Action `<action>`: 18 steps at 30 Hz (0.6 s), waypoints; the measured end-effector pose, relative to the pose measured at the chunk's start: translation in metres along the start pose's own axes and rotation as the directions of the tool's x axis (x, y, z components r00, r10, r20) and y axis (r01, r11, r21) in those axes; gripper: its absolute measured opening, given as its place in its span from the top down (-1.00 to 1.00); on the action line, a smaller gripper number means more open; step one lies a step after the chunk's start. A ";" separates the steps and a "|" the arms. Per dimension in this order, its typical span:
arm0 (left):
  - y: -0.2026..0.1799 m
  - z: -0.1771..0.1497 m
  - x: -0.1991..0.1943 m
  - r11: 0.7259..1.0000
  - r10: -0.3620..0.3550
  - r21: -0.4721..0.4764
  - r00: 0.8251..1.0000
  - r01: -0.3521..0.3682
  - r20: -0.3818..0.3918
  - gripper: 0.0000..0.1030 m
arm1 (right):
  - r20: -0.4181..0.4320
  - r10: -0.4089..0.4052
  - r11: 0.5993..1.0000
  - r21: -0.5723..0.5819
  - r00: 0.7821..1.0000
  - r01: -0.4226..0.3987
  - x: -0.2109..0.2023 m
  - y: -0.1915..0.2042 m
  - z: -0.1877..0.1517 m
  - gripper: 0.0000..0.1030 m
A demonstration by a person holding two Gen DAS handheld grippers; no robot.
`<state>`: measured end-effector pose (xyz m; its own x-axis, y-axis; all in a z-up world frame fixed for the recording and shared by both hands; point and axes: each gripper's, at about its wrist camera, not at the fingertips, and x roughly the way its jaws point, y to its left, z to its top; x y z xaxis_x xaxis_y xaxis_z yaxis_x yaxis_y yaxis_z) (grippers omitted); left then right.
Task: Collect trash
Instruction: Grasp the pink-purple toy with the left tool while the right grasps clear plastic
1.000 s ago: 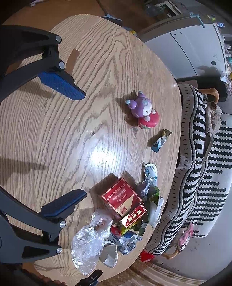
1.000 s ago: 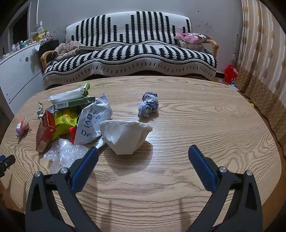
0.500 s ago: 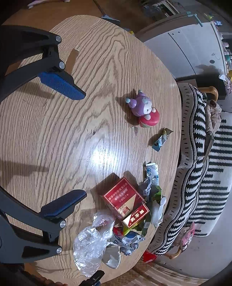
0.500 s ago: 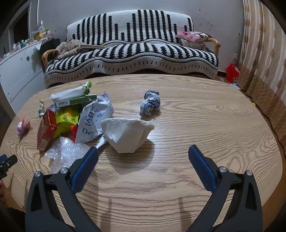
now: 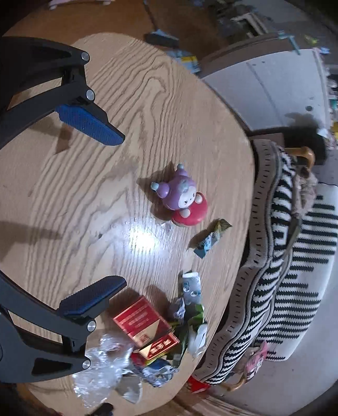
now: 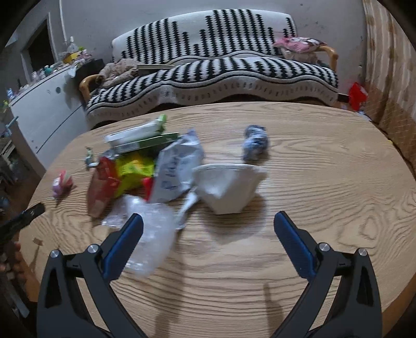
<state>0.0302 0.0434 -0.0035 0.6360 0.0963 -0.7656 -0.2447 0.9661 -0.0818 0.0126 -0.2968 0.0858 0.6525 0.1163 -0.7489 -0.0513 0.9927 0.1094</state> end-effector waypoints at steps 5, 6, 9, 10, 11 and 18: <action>-0.002 0.017 0.023 0.999 0.024 0.036 0.999 -0.022 -0.036 -0.89 | 0.010 -0.001 1.000 -0.016 1.000 0.001 0.005 0.013 -0.001 -0.89; -0.003 0.020 0.026 0.999 0.029 0.045 0.999 -0.028 -0.028 -0.89 | 0.007 0.003 1.000 -0.020 1.000 -0.003 0.007 0.015 -0.002 -0.89; -0.005 0.035 0.051 0.996 0.030 0.080 0.999 -0.027 -0.039 -0.89 | -0.013 0.047 0.999 -0.025 0.999 -0.048 0.018 0.020 -0.006 -0.89; -0.004 0.039 0.057 0.997 0.017 0.076 0.999 -0.014 -0.036 -0.89 | -0.026 0.068 0.997 -0.021 0.997 -0.069 0.024 0.021 -0.006 -0.89; -0.003 0.043 0.064 0.997 0.012 0.076 0.999 -0.009 -0.045 -0.89 | -0.032 0.077 0.997 -0.020 0.996 -0.078 0.027 0.023 -0.007 -0.89; 0.002 0.057 0.103 0.999 0.012 0.037 0.997 -0.010 -0.079 -0.89 | -0.045 0.152 0.988 -0.019 0.987 -0.153 0.046 0.039 -0.002 -0.89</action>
<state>0.1367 0.0690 -0.0461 0.5735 0.0892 -0.8143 -0.2233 0.9734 -0.0506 0.0392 -0.2524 0.0547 0.6023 0.2670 -0.7523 -0.1644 0.9637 0.2104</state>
